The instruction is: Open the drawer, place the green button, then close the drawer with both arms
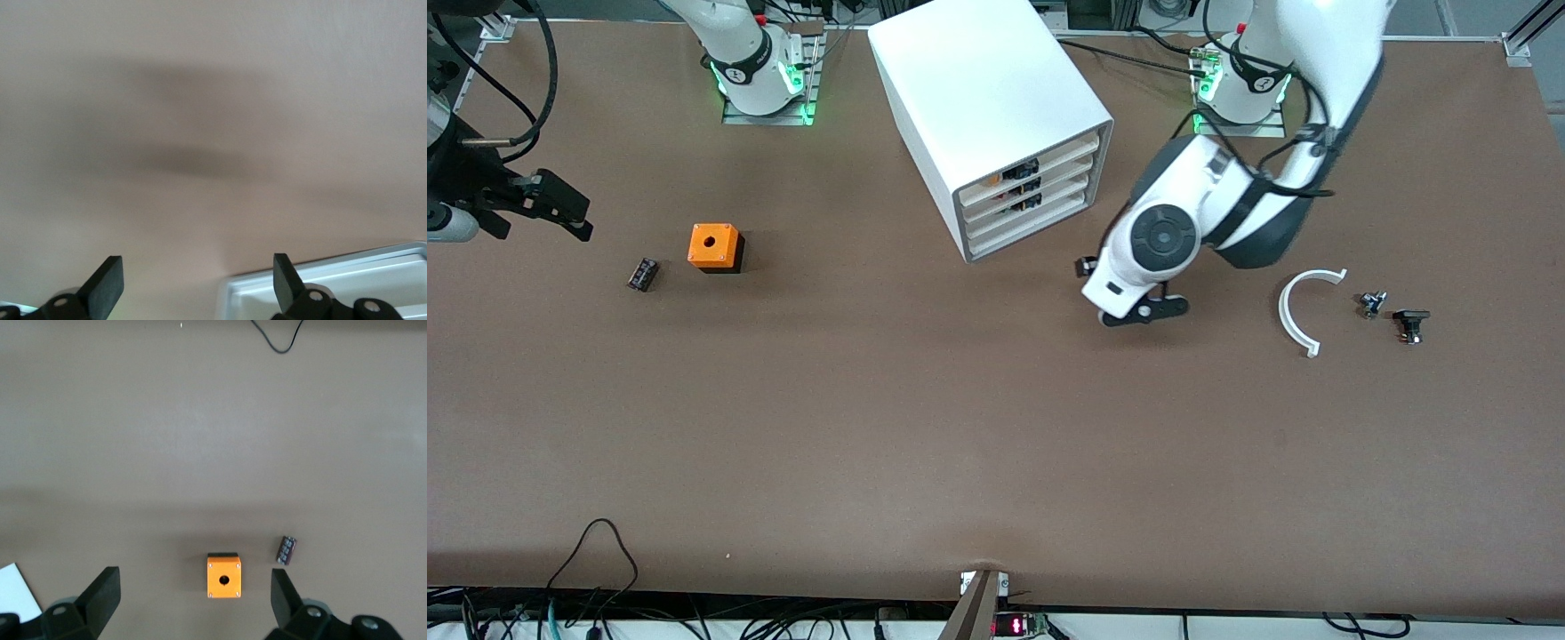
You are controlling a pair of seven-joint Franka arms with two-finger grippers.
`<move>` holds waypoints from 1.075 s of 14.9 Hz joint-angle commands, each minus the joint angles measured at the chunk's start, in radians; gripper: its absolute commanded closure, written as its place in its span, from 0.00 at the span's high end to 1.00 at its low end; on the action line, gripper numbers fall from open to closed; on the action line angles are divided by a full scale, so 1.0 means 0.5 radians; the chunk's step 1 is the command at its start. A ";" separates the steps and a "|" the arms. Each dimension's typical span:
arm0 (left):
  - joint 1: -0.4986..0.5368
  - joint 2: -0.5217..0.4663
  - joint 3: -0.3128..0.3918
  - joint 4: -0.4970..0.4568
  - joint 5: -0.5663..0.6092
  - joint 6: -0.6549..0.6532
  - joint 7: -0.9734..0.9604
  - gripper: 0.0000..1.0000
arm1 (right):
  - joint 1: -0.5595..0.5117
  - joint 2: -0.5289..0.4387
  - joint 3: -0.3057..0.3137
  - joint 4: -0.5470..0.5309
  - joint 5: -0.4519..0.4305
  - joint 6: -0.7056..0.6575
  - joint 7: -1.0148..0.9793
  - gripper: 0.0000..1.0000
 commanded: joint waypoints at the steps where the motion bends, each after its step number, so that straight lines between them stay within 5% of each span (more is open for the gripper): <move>1: 0.081 -0.013 -0.002 0.258 0.210 -0.243 0.346 0.99 | -0.034 0.008 0.030 0.063 0.032 -0.181 -0.029 1.00; 8: 0.528 -0.295 0.019 0.428 0.141 -0.287 0.931 0.99 | -0.034 -0.004 0.024 0.063 0.072 -0.271 -0.026 1.00; 12: 0.410 -0.614 0.494 0.229 -0.096 -0.259 1.297 0.99 | -0.037 0.002 0.018 0.078 0.115 -0.249 -0.026 1.00; 16: 0.211 -0.854 0.742 0.017 -0.108 -0.137 1.396 0.99 | -0.038 -0.001 0.015 0.087 0.118 -0.228 -0.026 1.00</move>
